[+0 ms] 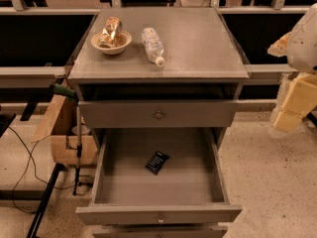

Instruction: Pick rxbar blueberry from middle drawer and place on counter

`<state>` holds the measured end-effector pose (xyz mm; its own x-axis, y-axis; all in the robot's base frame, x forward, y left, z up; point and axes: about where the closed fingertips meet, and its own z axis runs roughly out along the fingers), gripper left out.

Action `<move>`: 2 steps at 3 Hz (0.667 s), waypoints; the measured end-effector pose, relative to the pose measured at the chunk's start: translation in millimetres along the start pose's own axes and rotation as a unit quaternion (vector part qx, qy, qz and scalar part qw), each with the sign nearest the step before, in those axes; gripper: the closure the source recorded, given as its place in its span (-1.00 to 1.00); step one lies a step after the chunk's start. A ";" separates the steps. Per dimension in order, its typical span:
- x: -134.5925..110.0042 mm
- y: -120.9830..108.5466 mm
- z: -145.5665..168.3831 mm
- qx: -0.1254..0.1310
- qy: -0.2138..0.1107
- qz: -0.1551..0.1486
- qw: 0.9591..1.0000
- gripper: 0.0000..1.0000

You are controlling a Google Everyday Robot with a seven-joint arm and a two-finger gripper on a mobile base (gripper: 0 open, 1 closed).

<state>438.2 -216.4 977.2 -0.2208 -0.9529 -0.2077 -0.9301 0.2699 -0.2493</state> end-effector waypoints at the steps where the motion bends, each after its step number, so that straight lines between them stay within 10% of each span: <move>1: 0.0 0.0 0.1 0.000 0.000 0.000 1.000 -1.00; 2: -4.3 0.7 19.7 0.005 -0.014 0.018 1.000 -1.00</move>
Offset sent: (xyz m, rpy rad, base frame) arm 0.0198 0.0200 -0.0599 0.1074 -0.0212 -0.0921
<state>444.3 -209.4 959.2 -0.2465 -0.9381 -0.2435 -0.9182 0.3065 -0.2512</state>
